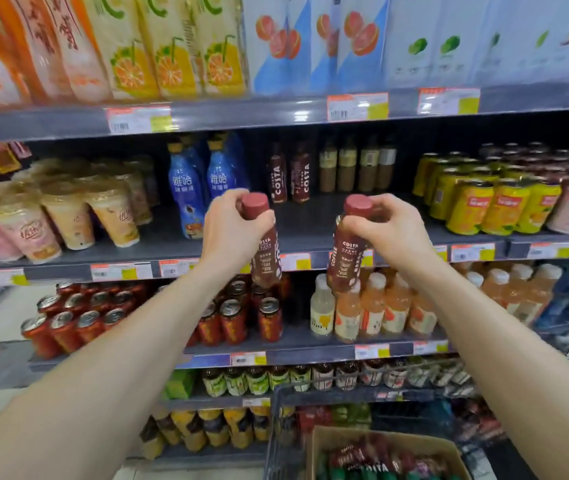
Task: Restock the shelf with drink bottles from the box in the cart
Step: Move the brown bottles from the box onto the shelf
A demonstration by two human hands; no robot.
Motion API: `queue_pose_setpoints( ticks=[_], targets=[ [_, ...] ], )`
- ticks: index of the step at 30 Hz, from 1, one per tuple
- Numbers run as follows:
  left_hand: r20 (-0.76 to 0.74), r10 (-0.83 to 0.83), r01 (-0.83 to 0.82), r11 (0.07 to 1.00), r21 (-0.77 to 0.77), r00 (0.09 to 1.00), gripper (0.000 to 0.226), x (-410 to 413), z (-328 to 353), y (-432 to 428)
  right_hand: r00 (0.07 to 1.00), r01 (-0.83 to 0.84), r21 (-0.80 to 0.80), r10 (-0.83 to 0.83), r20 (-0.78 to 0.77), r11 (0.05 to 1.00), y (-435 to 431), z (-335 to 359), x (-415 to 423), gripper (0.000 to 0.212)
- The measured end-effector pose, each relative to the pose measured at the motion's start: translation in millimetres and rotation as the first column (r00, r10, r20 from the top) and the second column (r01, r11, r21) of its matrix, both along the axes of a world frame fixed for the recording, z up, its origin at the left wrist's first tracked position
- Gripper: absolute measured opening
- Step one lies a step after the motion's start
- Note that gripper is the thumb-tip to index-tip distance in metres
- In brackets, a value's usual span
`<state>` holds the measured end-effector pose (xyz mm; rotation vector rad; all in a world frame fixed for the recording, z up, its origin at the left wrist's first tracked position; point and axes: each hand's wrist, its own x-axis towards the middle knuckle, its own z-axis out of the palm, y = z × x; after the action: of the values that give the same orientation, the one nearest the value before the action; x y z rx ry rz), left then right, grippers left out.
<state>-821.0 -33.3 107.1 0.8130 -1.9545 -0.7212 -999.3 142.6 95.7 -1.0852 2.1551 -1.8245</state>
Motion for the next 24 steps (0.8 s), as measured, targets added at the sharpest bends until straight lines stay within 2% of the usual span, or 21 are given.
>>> queue_pose_setpoints(
  ticks=[3, 7, 13, 17, 20, 22, 24],
  targets=[
    [-0.039, 0.027, -0.028, 0.999, -0.026, 0.999, 0.046, -32, 18, -19, 0.999, -0.024, -0.047, 0.022, -0.029, 0.999, -34, 24, -23, 0.034],
    [0.006, 0.062, -0.062, 0.997, -0.052, 0.998, 0.059, -69, 32, -46, 0.999, -0.034, -0.062, 0.033, -0.019, 0.998, -82, 35, -58, 0.038],
    [0.039, 0.083, -0.082, 0.996, -0.022, 0.996, 0.054, -99, 19, -71, 0.999, -0.031, -0.034, 0.032, 0.029, 0.999, -139, 24, -89, 0.040],
    [-0.003, 0.104, -0.103, 0.994, 0.042, 0.995, 0.043, -107, 9, -82, 0.999, -0.043, -0.020, 0.043, 0.027, 0.999, -161, 6, -99, 0.026],
    [-0.016, 0.096, -0.095, 0.995, 0.040, 0.995, 0.025, -110, 7, -84, 0.999, -0.041, -0.031, 0.041, 0.012, 0.999, -168, 3, -100, 0.020],
    [-0.033, 0.090, -0.088, 0.995, 0.047, 0.995, 0.023, -111, 5, -83, 0.998, -0.056, -0.027, 0.056, 0.015, 0.998, -165, -1, -100, 0.029],
    [-0.050, 0.082, -0.080, 0.996, 0.037, 0.995, 0.022, -111, 3, -84, 0.996, -0.083, 0.019, 0.083, 0.034, 0.996, -157, -10, -100, 0.052]
  ],
)
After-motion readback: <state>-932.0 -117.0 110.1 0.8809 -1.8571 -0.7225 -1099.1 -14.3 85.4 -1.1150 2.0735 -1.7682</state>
